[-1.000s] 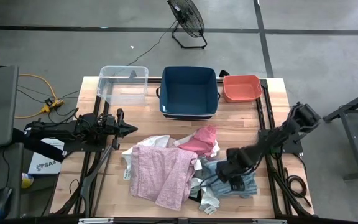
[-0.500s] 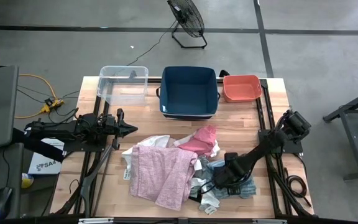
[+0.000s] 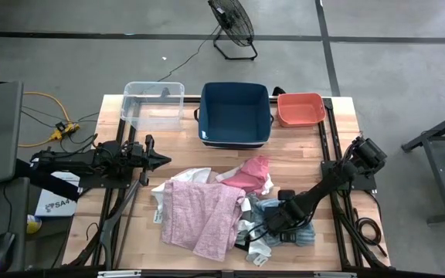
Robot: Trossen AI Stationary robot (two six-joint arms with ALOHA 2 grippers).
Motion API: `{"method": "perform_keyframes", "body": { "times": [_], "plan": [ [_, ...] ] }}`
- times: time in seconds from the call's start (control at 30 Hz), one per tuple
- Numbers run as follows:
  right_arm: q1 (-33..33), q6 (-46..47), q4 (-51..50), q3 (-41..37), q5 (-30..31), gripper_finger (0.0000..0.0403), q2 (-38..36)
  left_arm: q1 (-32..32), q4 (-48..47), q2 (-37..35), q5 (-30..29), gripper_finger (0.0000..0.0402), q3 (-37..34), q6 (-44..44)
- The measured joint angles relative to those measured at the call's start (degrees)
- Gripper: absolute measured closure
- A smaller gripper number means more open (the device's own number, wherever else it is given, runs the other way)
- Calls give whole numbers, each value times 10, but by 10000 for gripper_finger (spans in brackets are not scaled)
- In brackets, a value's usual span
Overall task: Pick & Place Cloths
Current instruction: Put the blue shirt into the blue bin
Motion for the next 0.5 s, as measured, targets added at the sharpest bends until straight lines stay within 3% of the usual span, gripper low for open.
{"method": "perform_keyframes", "body": {
  "times": [0.13,0.3,0.5],
  "plan": [
    [0,1,3,0,0,374,0,0,0,0,0,400,0,0],
    [-5,40,5,-5,-10,374,-24,0,0,0,0,400,0,0],
    [-4,89,-26,2,69,375,-122,0,0,0,0,400,0,0]
  ]
}}
